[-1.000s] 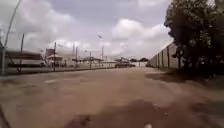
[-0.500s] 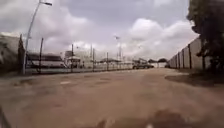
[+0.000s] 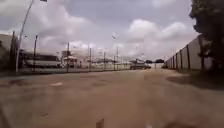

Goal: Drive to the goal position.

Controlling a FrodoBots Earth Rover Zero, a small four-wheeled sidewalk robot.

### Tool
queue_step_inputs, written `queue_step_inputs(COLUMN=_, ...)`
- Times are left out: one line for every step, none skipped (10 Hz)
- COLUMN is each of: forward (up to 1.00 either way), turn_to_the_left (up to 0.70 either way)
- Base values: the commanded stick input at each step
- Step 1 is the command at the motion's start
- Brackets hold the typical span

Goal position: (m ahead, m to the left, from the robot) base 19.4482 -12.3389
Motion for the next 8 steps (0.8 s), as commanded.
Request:
queue_step_inputs(forward=0.70, turn_to_the_left=-0.35)
queue_step_inputs(forward=0.70, turn_to_the_left=-0.35)
queue_step_inputs(forward=0.70, turn_to_the_left=-0.35)
queue_step_inputs(forward=0.70, turn_to_the_left=0.00)
queue_step_inputs(forward=0.70, turn_to_the_left=0.00)
queue_step_inputs(forward=0.70, turn_to_the_left=0.00)
queue_step_inputs(forward=0.70, turn_to_the_left=0.00)
queue_step_inputs(forward=0.70, turn_to_the_left=0.00)
